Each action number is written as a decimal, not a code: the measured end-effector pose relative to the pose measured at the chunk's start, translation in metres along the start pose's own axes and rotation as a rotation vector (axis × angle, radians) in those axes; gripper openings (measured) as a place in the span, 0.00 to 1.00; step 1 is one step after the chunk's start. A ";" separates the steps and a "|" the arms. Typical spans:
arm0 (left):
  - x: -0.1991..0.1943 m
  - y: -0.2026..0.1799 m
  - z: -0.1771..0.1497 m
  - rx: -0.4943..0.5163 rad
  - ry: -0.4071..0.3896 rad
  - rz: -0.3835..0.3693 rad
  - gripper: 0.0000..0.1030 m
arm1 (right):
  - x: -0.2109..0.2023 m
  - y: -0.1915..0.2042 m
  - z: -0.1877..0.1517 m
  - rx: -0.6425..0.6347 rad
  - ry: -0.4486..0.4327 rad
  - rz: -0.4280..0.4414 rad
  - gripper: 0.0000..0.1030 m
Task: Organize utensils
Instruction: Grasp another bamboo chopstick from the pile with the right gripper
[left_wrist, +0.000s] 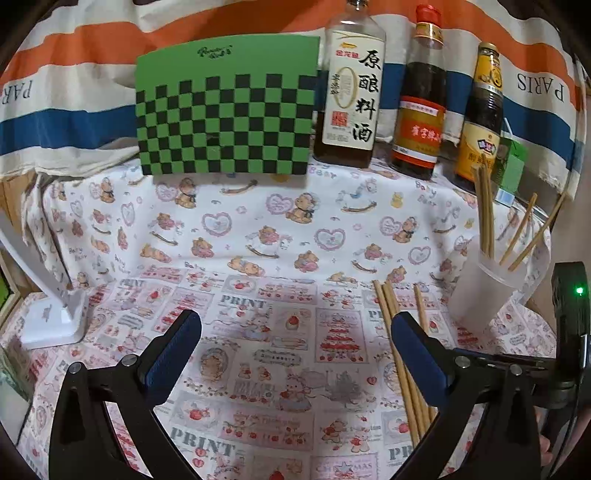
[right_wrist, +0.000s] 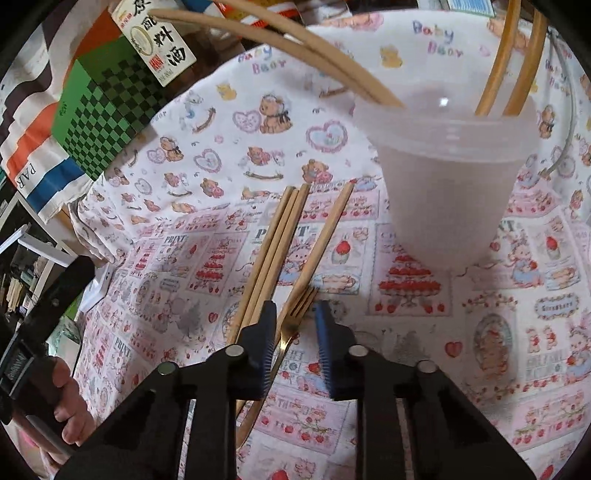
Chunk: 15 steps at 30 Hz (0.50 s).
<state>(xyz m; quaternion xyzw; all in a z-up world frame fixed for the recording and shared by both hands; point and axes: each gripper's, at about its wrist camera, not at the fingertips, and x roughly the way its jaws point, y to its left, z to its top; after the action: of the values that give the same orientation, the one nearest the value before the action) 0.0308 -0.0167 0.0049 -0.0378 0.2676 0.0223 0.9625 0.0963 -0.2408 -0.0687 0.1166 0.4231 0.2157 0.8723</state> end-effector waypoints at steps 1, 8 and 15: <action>0.000 0.000 0.000 0.001 -0.004 0.007 0.99 | 0.001 -0.001 0.000 0.003 0.002 0.001 0.17; 0.004 0.002 -0.001 -0.025 0.030 -0.021 0.99 | 0.013 -0.002 -0.001 0.033 0.030 0.026 0.11; 0.004 0.002 -0.002 -0.020 0.030 -0.009 0.99 | 0.007 0.004 -0.002 0.002 0.030 -0.017 0.03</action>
<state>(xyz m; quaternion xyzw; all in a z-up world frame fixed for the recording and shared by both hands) 0.0335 -0.0151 0.0013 -0.0491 0.2817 0.0204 0.9580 0.0981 -0.2341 -0.0735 0.1107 0.4375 0.2093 0.8675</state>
